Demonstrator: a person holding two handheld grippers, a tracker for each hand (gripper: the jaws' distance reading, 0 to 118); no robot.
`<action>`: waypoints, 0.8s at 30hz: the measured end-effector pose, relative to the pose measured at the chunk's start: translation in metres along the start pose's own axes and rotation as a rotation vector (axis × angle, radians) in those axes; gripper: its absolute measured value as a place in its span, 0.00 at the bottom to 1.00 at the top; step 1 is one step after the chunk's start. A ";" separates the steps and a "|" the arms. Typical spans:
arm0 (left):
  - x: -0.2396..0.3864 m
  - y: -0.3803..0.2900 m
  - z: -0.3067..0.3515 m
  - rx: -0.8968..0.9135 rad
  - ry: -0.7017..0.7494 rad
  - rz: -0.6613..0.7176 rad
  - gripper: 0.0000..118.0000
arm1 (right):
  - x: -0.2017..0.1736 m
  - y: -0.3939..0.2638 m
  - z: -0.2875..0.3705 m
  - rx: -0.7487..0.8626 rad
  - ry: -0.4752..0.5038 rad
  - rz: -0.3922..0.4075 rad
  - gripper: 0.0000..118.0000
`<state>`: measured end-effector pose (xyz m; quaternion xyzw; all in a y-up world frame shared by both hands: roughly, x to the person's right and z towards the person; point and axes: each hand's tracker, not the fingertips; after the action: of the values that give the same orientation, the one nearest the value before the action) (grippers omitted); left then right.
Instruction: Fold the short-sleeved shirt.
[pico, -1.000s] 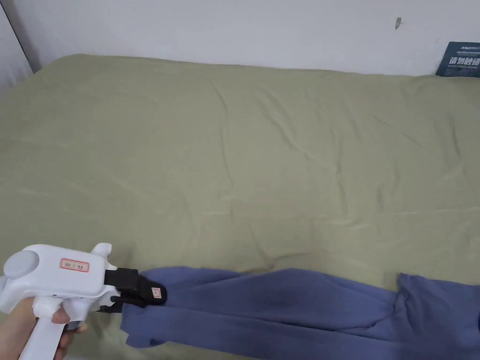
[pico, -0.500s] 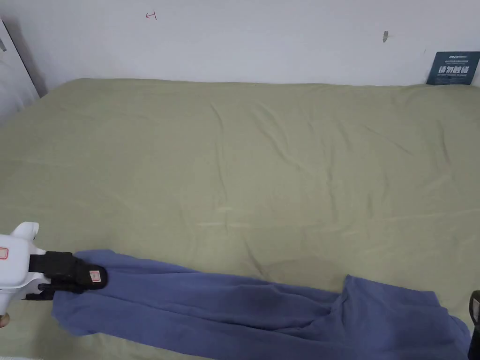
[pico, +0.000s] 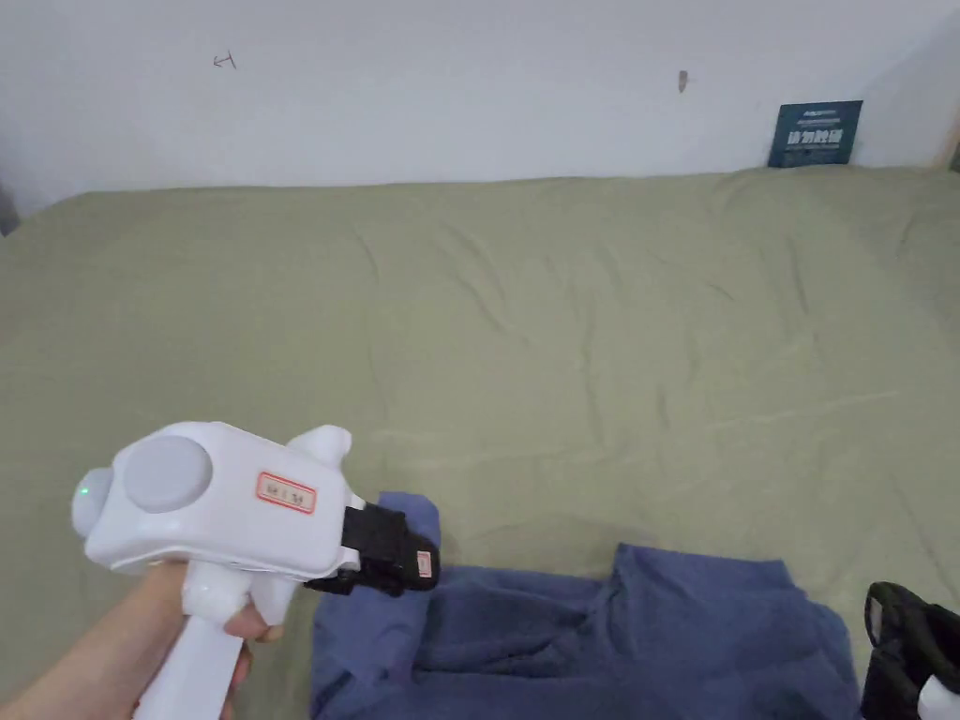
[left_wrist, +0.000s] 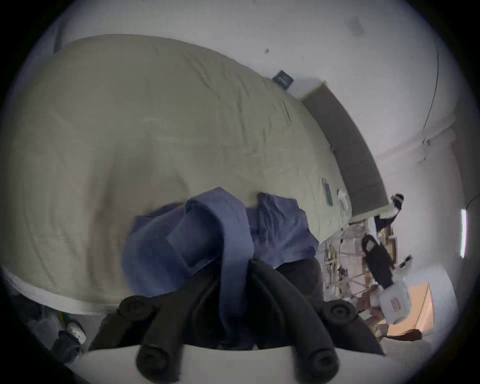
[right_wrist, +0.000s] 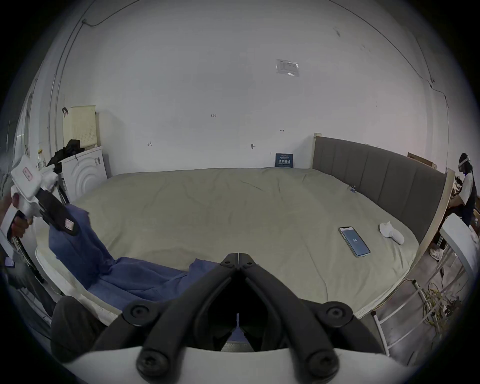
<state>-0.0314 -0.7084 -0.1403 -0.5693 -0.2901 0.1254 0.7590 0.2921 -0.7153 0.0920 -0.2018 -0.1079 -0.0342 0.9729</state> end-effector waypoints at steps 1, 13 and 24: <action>0.007 0.001 -0.017 -0.025 -0.001 -0.007 0.06 | 0.003 -0.001 0.000 -0.004 -0.003 -0.007 0.00; 0.023 -0.003 -0.097 -0.078 -0.085 -0.027 0.99 | 0.024 -0.010 -0.007 -0.055 -0.045 -0.066 0.00; -0.044 -0.016 -0.054 0.023 -0.098 0.111 0.00 | 0.010 -0.013 -0.017 -0.071 -0.001 -0.054 0.00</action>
<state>-0.0370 -0.7794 -0.1487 -0.5690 -0.2934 0.1984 0.7422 0.3036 -0.7337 0.0842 -0.2334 -0.1126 -0.0642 0.9637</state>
